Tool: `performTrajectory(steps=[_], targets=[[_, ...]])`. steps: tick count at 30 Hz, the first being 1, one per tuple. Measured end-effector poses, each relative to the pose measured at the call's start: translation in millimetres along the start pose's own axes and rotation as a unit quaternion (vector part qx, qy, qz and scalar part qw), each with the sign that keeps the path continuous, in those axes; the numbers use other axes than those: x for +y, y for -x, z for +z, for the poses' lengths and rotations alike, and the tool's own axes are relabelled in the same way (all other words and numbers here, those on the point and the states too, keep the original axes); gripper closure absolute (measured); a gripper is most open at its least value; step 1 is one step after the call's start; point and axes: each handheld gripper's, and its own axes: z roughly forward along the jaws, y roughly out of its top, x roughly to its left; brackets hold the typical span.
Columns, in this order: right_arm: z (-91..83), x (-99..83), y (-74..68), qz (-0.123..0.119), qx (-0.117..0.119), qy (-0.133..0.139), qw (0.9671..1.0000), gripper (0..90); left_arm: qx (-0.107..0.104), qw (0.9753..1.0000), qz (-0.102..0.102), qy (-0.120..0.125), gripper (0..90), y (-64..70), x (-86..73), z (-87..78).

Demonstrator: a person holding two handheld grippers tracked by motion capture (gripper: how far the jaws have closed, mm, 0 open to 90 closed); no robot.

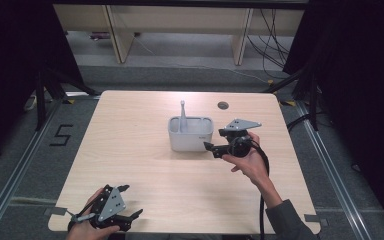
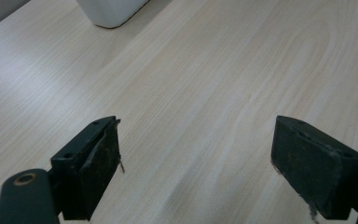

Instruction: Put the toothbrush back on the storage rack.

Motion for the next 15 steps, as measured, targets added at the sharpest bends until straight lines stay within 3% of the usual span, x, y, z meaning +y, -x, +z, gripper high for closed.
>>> performTrajectory(steps=[5,6,7,9,10,13,14,15], targets=[[-1.2,-7.8,1.1,0.009,-0.004,-0.003,0.9999,24.3,-0.001,1.0000,-0.001,0.003,15.0,-0.1,0.0,-0.2],[-1.9,-9.4,0.3,0.022,0.001,-0.007,0.9997,24.3,-0.001,1.0000,-0.001,0.003,15.0,-0.1,0.0,-0.2],[-2.3,-12.2,1.4,0.012,-0.004,-0.005,0.9999,24.1,-0.002,1.0000,0.000,-0.001,15.0,0.0,0.2,-0.5],[-3.8,-13.4,0.5,0.021,-0.001,-0.014,0.9997,24.0,-0.001,1.0000,0.001,0.001,15.0,-0.1,0.0,-0.1],[-3.7,-14.5,1.8,0.011,0.000,-0.013,0.9998,24.1,-0.001,1.0000,0.000,0.001,15.0,0.0,0.1,-0.2],[-5.4,-18.7,0.5,0.019,-0.001,-0.018,0.9997,23.8,-0.001,1.0000,-0.001,0.003,15.0,0.0,0.1,-0.2],[-5.1,-19.4,2.2,0.007,0.002,-0.014,0.9999,23.7,-0.001,1.0000,-0.001,0.003,15.0,0.0,0.1,-0.2],[-5.8,-20.2,1.6,0.010,-0.002,-0.014,0.9998,23.7,-0.001,1.0000,0.000,0.001,15.0,-0.1,0.1,-0.2]])
